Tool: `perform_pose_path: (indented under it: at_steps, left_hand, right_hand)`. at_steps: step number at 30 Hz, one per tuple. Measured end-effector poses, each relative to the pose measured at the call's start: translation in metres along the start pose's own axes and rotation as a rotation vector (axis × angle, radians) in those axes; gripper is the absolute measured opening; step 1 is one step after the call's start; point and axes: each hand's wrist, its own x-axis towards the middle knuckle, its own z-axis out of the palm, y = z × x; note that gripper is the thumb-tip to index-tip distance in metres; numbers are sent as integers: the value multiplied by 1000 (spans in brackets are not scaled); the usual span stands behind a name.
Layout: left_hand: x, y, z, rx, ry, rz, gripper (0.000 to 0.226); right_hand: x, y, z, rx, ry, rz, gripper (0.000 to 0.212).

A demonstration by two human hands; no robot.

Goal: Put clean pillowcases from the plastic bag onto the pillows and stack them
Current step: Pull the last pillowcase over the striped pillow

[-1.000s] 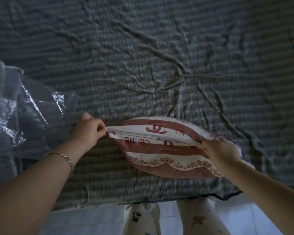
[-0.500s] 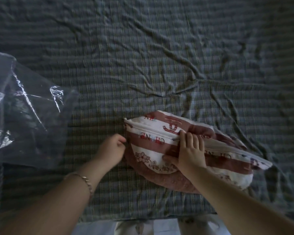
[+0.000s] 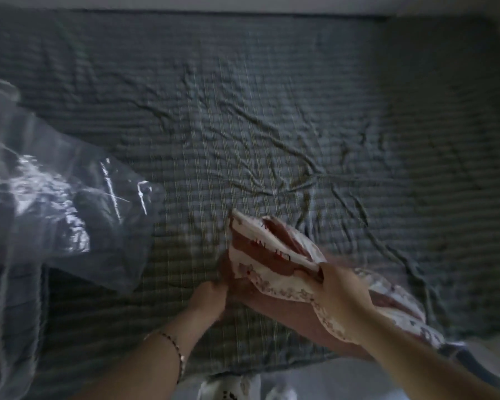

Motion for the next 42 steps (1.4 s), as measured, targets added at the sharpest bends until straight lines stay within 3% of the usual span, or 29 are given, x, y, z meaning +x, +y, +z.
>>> perform_pose_path:
  at_steps: [3,7,11,14,20,23,26,29,34,38,42]
  left_hand:
    - [-49,4,-17,-251,-226,-100,60]
    - [-127,3,-43,-622,-376,70,72]
    - [-217,-12,-72,-917,-402,292,67]
    - [-263,-27,-105,-944,-303,360,68]
    - [-343,-81,-190,-820,-111,511,63]
    - [-357,-102,-233,-819,17,541,72]
    - [-361,-126,-296,-832,360,542,70]
    - [-358,-141,-362,-748,511,585,60]
    - [-346,-149,-465,-580,623,621,42]
    - [-317,-147,-534,-523,672,613,43]
    - [-294,-138,-580,-492,751,607,44]
  right_hand:
    - [-41,-20,-43,240,-32,11,43]
    - [-123,-57,-87,668,102,-49,52]
    - [-198,-102,-118,1136,116,-127,39]
    - [-233,-136,-129,1268,46,-156,38]
    - [-288,-232,-128,1071,54,-243,53]
    - [-295,-278,-115,897,109,-244,50]
    - [-288,-331,-88,725,182,-221,51]
    - [-286,-389,-60,683,175,-170,46]
    - [-275,-480,-27,712,194,-174,37]
    - [-252,-548,-15,691,136,-201,36]
    - [-223,-600,-9,651,196,-249,36]
